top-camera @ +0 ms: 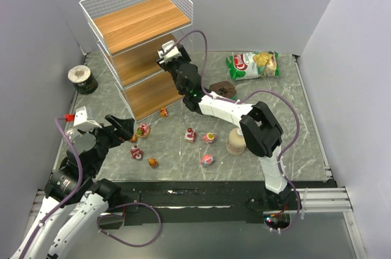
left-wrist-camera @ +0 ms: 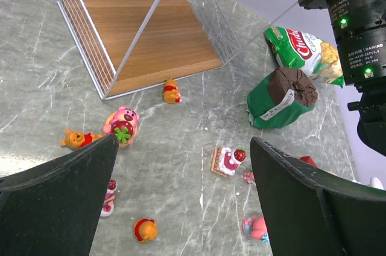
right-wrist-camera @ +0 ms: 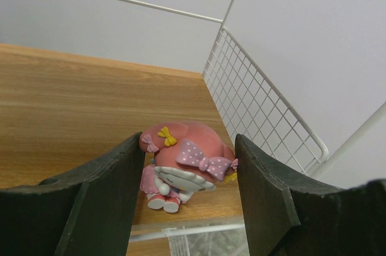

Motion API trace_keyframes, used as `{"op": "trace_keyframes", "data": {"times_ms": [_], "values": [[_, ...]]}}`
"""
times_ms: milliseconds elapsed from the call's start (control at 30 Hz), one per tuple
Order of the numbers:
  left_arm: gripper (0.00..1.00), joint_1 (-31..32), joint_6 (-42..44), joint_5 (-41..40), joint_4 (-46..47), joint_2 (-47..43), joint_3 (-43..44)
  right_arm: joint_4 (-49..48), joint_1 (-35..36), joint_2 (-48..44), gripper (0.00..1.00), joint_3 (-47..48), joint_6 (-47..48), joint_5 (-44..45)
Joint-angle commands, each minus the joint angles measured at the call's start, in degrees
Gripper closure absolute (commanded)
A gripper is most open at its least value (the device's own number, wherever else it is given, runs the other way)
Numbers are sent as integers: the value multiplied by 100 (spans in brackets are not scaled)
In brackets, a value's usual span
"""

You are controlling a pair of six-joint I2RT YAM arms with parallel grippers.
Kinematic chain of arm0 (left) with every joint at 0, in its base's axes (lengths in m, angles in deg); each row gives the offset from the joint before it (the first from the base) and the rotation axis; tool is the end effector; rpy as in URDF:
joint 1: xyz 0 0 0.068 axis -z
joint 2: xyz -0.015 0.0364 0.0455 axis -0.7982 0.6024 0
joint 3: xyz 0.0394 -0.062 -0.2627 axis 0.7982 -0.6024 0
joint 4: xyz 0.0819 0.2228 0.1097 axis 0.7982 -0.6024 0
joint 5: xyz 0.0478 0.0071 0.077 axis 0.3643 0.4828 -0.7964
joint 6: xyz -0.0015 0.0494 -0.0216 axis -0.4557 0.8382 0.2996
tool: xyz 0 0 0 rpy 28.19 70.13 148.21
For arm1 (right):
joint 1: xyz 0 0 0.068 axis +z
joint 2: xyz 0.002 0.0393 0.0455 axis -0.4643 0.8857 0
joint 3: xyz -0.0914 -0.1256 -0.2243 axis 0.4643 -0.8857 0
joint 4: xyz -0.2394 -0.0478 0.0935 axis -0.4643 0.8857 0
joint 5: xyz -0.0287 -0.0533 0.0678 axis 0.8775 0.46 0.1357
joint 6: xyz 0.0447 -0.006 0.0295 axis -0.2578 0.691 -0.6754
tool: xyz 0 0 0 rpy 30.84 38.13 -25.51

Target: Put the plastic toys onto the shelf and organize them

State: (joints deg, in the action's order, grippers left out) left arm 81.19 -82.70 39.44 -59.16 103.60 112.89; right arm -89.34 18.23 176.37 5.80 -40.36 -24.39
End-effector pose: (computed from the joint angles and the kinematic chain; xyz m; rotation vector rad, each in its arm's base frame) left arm 0.0782 -0.0275 0.3217 -0.4393 1.7534 -0.5253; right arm 0.3534 0.3448 0.3228 -0.4775 1.2139 0.0270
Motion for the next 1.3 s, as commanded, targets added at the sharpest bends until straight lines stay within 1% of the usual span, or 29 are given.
{"op": "trace_keyframes", "data": {"times_ms": [0, 300, 633, 767, 900, 933, 1100, 1200, 1267], "values": [[3, 16, 119, -67, 38, -109, 18, 29, 113, 97, 35, 439, 288, 303], [3, 16, 119, -67, 38, -127, 18, 319, 113, 105, 29, 694, 209, 426], [3, 16, 119, -76, 29, -118, 18, 152, 166, 97, 22, 623, 384, 479], [3, 16, 110, -85, 29, -127, 18, 187, 175, 114, 22, 650, 358, 470], [3, 16, 110, -85, 29, -136, 18, 345, 166, 149, 27, 746, 323, 470], [3, 16, 110, -93, 29, -136, 18, 363, 183, 123, 27, 729, 306, 488], [3, 16, 119, -85, 38, -118, 18, 486, 192, -210, 27, 431, 51, 531], [2, 16, 119, -85, 38, -110, 18, 573, 245, -588, 26, 88, -141, 663], [2, 16, 127, -93, 38, -101, 9, 914, 280, -931, 26, -167, -335, 681]]}}
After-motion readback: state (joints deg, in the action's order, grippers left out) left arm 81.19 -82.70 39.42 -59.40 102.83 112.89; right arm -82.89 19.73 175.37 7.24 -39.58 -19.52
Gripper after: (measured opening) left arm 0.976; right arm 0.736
